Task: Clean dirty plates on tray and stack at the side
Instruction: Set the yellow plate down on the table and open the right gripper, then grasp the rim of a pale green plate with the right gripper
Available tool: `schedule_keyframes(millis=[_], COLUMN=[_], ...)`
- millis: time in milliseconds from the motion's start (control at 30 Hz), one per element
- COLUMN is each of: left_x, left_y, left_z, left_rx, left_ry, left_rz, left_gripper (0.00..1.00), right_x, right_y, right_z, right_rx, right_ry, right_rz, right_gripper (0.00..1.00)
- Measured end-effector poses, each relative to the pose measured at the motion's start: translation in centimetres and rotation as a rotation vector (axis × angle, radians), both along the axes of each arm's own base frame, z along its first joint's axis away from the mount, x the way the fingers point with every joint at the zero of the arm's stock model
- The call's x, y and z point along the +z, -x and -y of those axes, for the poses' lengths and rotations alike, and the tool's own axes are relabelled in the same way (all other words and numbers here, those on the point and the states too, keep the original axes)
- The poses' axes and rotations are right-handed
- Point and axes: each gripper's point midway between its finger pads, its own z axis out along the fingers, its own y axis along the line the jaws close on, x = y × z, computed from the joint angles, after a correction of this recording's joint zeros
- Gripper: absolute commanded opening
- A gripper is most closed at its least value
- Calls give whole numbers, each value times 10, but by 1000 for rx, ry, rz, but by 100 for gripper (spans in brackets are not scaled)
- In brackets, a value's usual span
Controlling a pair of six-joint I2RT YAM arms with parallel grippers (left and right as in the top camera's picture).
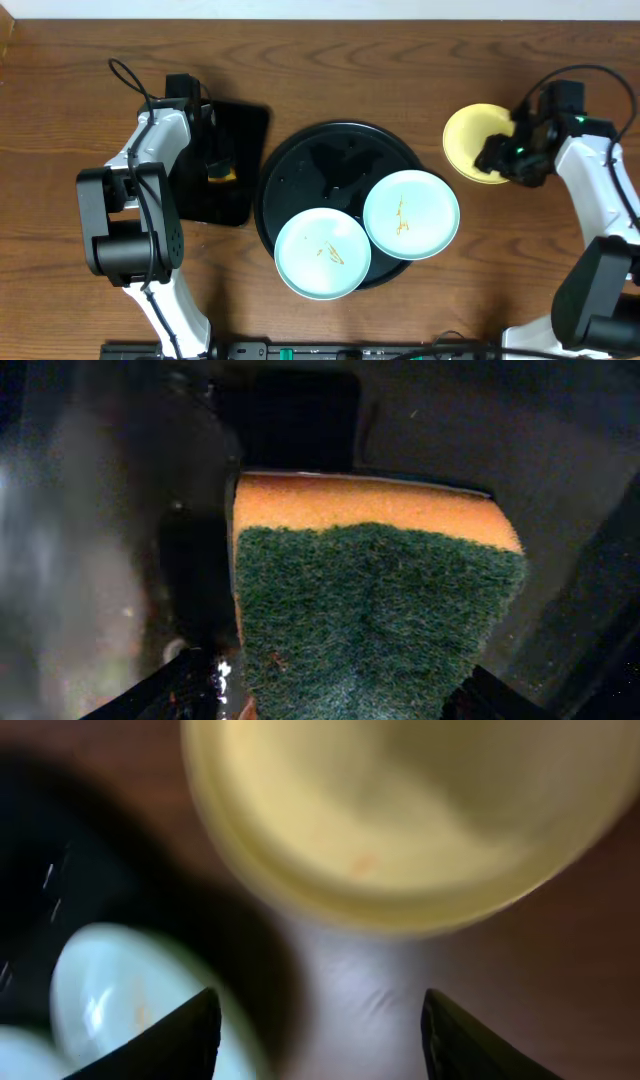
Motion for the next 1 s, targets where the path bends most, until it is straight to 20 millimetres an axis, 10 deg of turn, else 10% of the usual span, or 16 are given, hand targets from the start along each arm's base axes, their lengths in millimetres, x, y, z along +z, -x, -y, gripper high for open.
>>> schedule_keyframes(millis=[433, 767, 1000], left_x=[0, 0, 0], left_y=[2, 2, 2], left_z=[-1, -1, -1], left_rx=[0, 1, 1], left_ry=[-3, -7, -7], left_rz=[-7, -9, -9], left_gripper=[65, 65, 64], right_x=[-28, -57, -58], right_y=[57, 76, 56], right_z=[-61, -58, -63], right_rx=[176, 132, 114], right_ry=[49, 101, 77], right_rz=[-200, -244, -159], right_gripper=[58, 3, 1])
